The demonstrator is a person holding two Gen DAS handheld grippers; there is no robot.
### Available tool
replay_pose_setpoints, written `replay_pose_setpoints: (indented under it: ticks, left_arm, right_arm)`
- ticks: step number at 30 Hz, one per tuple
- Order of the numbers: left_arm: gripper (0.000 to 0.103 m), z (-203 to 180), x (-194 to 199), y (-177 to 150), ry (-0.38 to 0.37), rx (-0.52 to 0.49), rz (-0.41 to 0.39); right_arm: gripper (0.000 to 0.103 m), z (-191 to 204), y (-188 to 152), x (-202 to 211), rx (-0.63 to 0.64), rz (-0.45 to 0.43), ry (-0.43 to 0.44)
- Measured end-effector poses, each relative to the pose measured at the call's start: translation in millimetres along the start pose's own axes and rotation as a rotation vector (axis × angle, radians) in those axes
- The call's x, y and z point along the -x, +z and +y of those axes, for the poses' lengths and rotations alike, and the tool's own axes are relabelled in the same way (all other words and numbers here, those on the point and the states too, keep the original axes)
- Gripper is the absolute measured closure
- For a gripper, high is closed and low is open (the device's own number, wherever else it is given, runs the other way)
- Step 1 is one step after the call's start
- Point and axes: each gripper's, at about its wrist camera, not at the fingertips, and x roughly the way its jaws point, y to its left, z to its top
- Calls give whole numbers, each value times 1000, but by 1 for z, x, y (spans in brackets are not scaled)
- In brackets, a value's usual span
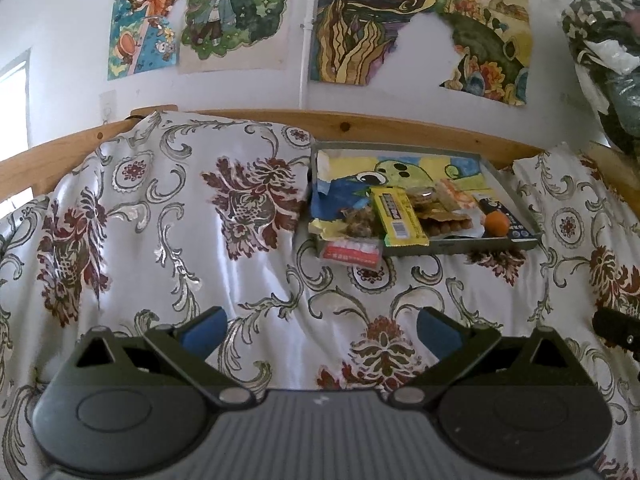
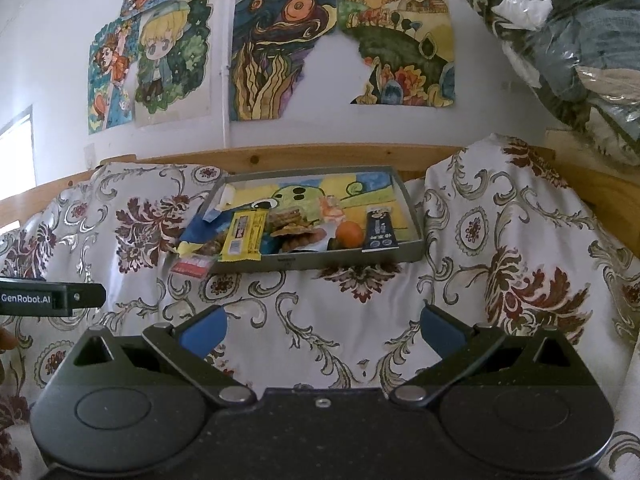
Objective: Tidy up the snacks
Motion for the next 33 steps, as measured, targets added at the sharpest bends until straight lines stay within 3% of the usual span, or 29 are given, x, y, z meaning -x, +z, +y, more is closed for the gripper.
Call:
replay_pose_setpoints:
  ticks: [27, 33]
  left_arm:
    - [0, -1, -1, 1, 10, 30, 5]
    - [0, -4, 0, -2, 20, -16, -7]
  right_arm:
    - [1, 0, -3, -2, 2, 6, -2]
    - [1, 3, -5, -4, 10, 17, 2]
